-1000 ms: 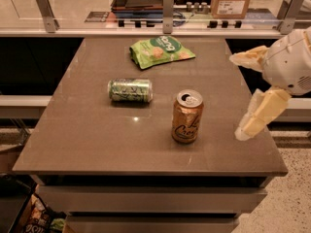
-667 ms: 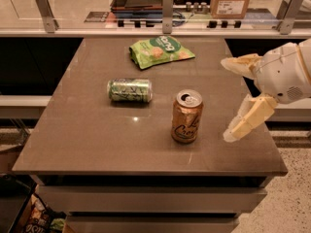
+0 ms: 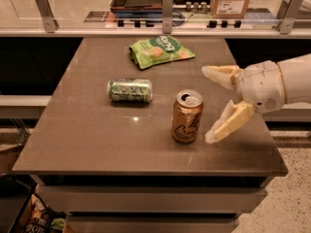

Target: Move orange can near green rice chip bag

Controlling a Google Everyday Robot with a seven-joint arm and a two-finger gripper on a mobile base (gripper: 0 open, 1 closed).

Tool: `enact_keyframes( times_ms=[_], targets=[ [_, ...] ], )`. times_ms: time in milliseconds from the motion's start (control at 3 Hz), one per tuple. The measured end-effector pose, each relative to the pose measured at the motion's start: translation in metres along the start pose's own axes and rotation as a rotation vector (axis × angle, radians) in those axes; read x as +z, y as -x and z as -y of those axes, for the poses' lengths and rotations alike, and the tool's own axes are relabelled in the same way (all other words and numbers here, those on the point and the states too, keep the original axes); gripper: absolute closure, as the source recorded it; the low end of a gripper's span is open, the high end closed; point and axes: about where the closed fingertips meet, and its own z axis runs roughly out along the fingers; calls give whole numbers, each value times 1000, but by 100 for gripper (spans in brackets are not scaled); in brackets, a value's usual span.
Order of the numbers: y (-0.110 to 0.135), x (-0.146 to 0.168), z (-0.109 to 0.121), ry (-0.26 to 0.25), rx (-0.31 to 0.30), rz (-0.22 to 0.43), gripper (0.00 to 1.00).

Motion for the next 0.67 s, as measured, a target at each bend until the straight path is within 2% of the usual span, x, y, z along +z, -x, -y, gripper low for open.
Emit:
enact_keyframes(
  times_ms=[333, 667],
  targets=[
    [0, 17, -5, 46, 10, 103, 0],
    [-1, 31, -11, 70, 21, 159, 0]
  ],
)
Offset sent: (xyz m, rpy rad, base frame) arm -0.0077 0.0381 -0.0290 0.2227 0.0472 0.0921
